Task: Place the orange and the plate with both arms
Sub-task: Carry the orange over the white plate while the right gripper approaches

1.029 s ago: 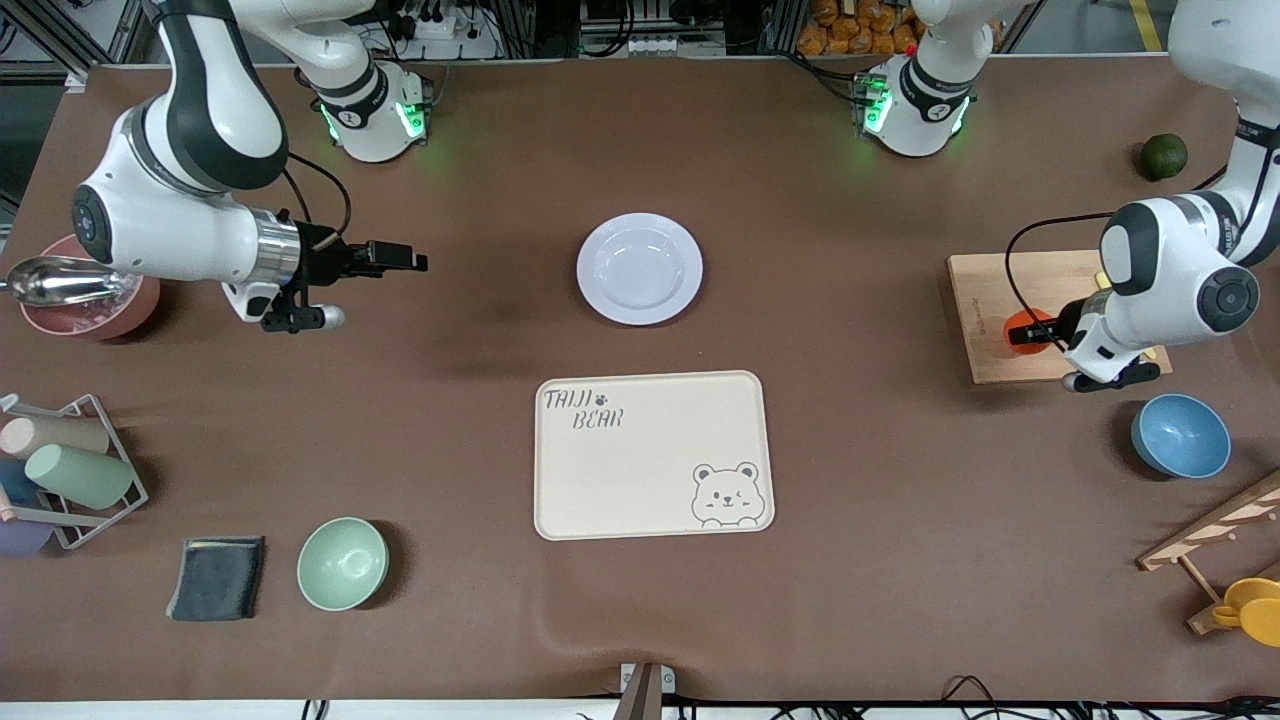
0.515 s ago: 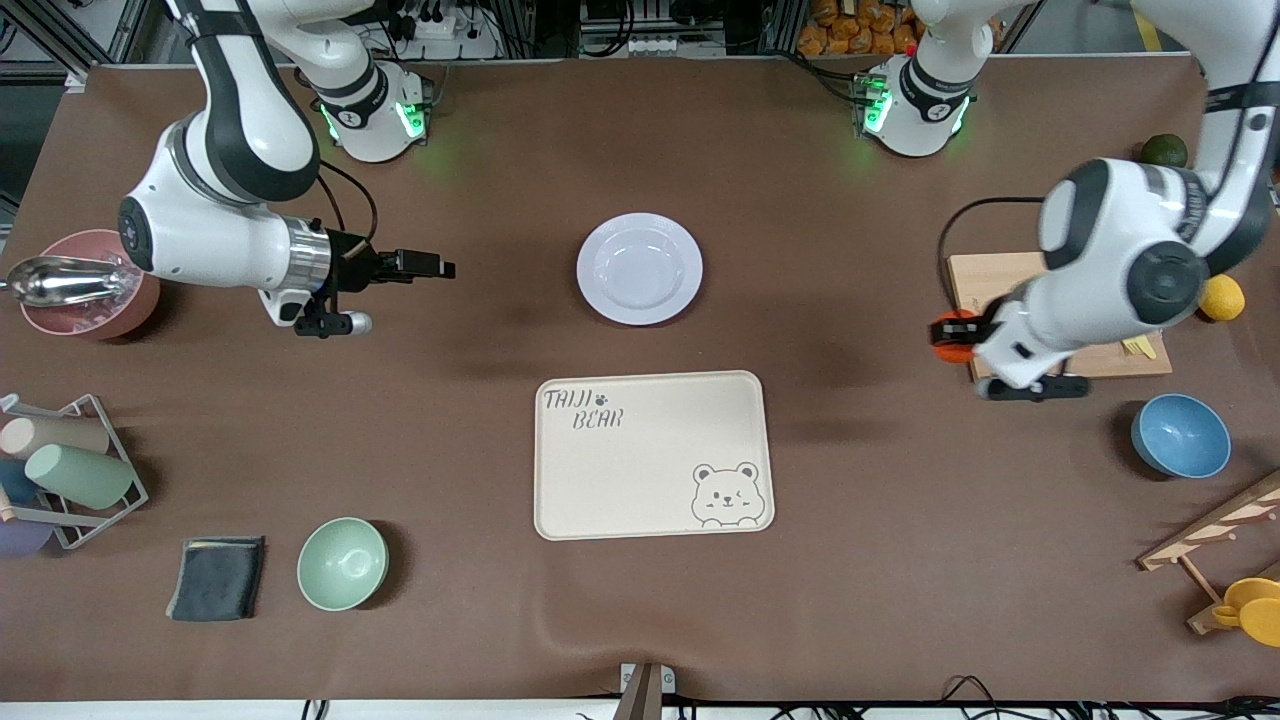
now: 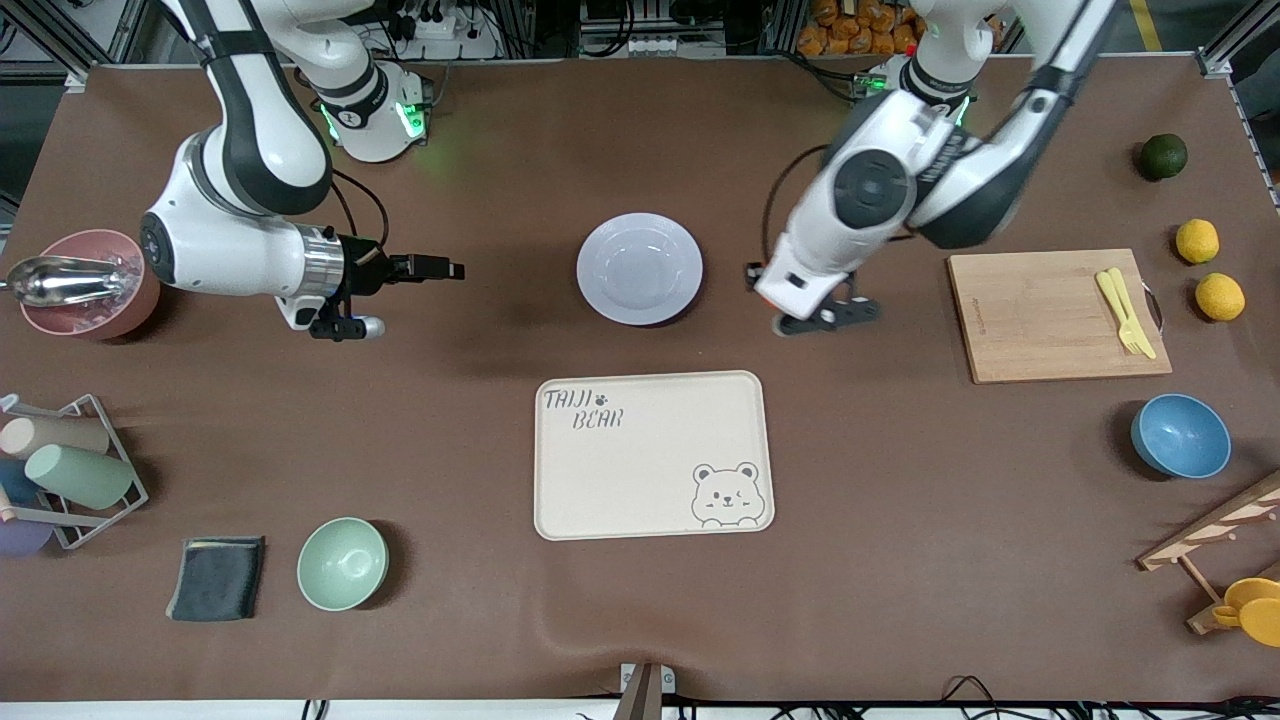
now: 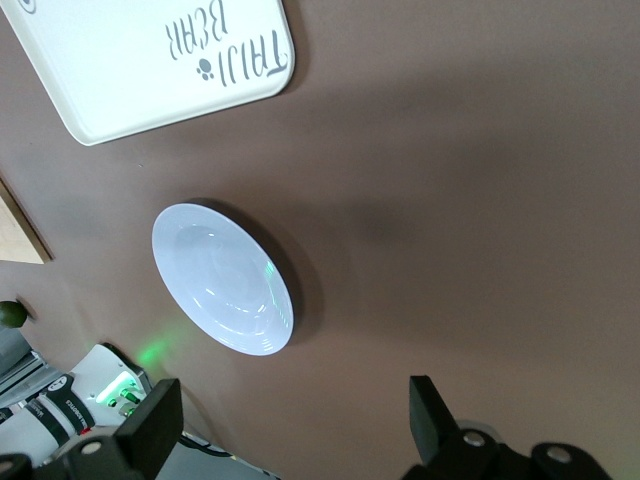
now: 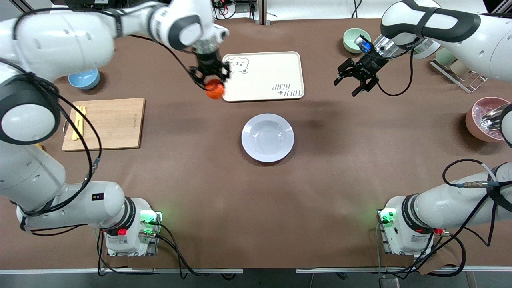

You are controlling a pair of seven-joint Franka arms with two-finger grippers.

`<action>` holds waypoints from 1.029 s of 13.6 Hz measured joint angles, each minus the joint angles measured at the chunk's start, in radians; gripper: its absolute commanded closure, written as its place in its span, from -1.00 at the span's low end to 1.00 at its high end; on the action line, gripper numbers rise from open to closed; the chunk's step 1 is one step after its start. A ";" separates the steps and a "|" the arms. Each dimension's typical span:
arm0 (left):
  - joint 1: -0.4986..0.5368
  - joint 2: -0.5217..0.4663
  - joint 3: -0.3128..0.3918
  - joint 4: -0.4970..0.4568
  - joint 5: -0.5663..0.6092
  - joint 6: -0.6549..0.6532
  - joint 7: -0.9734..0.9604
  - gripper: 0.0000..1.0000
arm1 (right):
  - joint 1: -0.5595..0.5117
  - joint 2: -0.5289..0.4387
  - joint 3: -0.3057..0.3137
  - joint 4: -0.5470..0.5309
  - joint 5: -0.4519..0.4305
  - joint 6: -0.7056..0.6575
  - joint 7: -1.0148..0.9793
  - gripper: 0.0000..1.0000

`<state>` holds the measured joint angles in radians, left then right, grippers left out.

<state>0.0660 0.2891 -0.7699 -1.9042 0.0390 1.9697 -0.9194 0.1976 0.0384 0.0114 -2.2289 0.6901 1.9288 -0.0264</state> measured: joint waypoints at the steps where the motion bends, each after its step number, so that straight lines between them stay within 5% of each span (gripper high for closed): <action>1: -0.046 0.029 0.001 0.008 0.000 0.024 -0.072 0.83 | 0.000 0.000 0.000 -0.007 0.001 0.000 -0.005 -1.00; 7: -0.257 0.276 0.031 0.155 0.080 0.071 -0.375 0.80 | 0.023 0.000 0.000 -0.118 0.098 0.070 -0.150 -1.00; 11: -0.404 0.412 0.126 0.274 0.106 0.092 -0.479 0.79 | 0.102 0.020 0.002 -0.145 0.172 0.128 -0.164 -1.00; 14: -0.514 0.456 0.213 0.283 0.106 0.153 -0.542 0.63 | 0.108 0.091 0.001 -0.148 0.306 0.135 -0.306 -1.00</action>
<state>-0.4478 0.7450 -0.5568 -1.6212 0.1451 2.1230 -1.4612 0.3058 0.1294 0.0121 -2.3765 0.9963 2.0634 -0.3320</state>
